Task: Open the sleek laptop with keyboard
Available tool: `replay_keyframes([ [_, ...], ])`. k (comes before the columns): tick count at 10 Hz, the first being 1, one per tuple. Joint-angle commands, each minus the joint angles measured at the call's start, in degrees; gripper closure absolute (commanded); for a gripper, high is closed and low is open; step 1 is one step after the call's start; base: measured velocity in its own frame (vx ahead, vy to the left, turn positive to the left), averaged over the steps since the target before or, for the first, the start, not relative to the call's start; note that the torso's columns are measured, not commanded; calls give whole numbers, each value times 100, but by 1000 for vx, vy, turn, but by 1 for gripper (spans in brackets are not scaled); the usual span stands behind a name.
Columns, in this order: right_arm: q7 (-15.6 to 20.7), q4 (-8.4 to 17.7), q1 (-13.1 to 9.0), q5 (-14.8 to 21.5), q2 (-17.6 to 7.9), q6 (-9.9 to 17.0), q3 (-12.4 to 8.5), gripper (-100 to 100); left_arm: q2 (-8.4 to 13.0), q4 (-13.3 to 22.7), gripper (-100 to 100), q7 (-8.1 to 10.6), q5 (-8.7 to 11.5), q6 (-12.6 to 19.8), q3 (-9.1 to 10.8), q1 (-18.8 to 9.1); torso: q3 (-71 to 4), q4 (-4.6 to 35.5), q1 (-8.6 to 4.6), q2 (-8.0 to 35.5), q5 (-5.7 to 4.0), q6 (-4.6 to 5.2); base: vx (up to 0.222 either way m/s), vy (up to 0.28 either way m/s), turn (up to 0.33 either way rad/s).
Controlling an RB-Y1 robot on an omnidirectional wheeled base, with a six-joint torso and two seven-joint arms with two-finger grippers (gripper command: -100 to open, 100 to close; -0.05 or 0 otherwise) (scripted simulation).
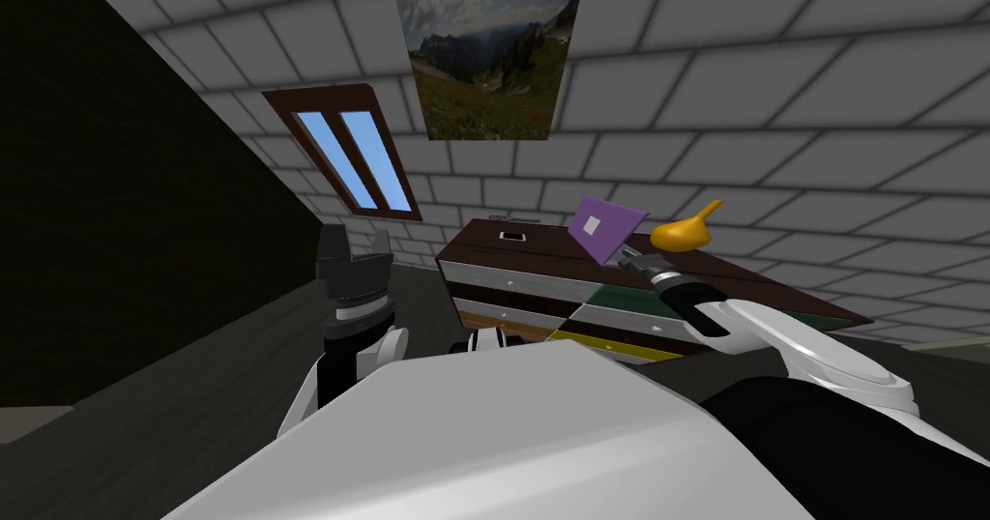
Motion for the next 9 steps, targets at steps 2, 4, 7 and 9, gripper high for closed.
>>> replay_keyframes([
  [2,-41,-96,325,18,-428,54,-324,-100,0,0,0,0,0,0,0,1,-5,-2,5,-7,3,-1,26,24,-73],
  [4,-64,-147,503,28,-664,83,-503,-100,0,0,0,0,0,0,0,1,-1,-1,1,-1,0,0,29,30,-59],
  [7,-98,-195,738,33,-973,124,-739,-100,0,0,0,0,0,0,0,0,4,1,-6,6,-2,0,18,21,-58],
  [9,-122,-236,910,40,-1200,154,-912,-100,0,0,0,0,0,0,0,0,0,0,-3,1,-1,-1,22,22,-63],
])
